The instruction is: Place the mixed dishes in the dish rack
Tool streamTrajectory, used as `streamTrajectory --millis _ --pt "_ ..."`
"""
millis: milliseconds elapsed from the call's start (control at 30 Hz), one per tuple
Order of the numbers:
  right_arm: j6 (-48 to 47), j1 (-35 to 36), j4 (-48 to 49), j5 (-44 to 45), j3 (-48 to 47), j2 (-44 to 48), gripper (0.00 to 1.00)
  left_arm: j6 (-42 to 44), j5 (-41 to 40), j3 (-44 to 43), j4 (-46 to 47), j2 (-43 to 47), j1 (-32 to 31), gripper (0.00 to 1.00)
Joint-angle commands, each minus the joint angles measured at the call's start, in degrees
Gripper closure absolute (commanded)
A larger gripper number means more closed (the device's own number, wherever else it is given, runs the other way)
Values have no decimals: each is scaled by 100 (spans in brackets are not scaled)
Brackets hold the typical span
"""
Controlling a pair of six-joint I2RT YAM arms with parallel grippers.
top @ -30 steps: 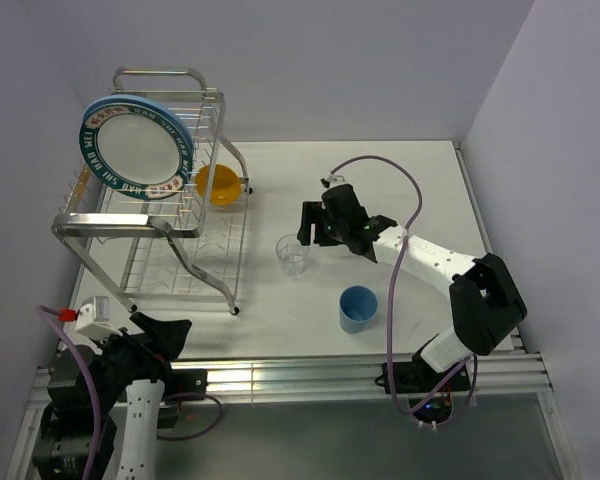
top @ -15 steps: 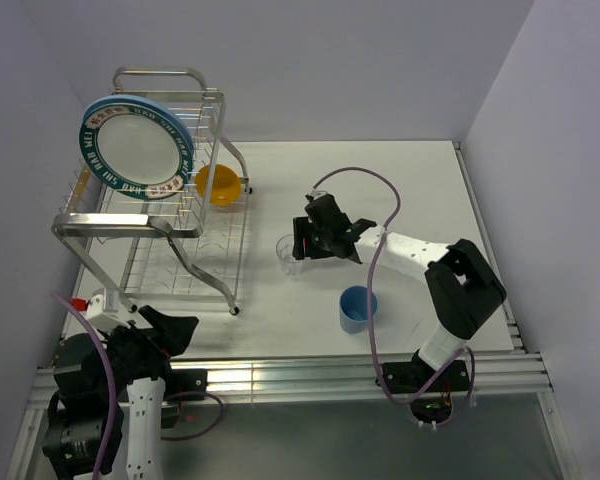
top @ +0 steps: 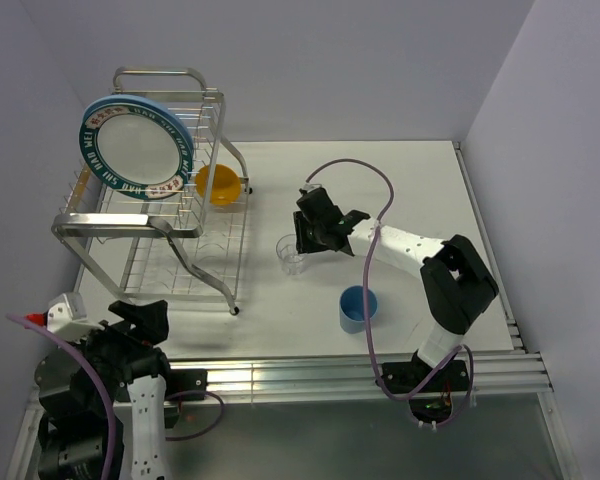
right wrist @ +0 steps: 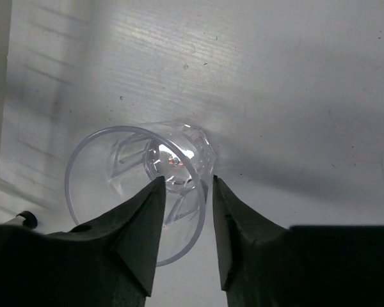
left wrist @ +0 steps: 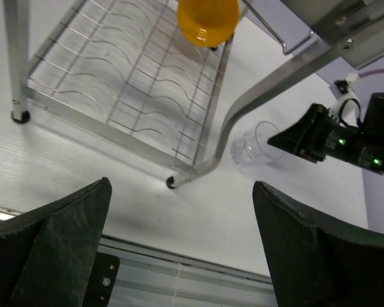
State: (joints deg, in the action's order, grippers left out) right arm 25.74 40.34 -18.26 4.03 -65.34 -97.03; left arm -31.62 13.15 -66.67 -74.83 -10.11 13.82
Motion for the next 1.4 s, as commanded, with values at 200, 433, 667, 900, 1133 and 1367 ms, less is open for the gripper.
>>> streamTrajectory --millis 200,433,667,900,1133,1367 --pt "-51 36 -503 686 -286 61 100 208 248 -100 302 -8 51 1" --pt "168 36 -222 862 -23 238 100 -98 426 -2259 144 -1456 -705 1" --pt "46 27 -204 915 -234 70 100 -1126 4 -3072 1150 -1986 -592 1" --pt "-7 -35 -134 898 30 413 100 -1391 820 -2192 2165 -2241 155 1" --pt "10 -79 -90 862 179 642 100 -1163 856 -3218 2025 -2689 182 1" --pt "151 -79 112 695 215 563 100 -557 1260 -5711 804 -3760 401 1"
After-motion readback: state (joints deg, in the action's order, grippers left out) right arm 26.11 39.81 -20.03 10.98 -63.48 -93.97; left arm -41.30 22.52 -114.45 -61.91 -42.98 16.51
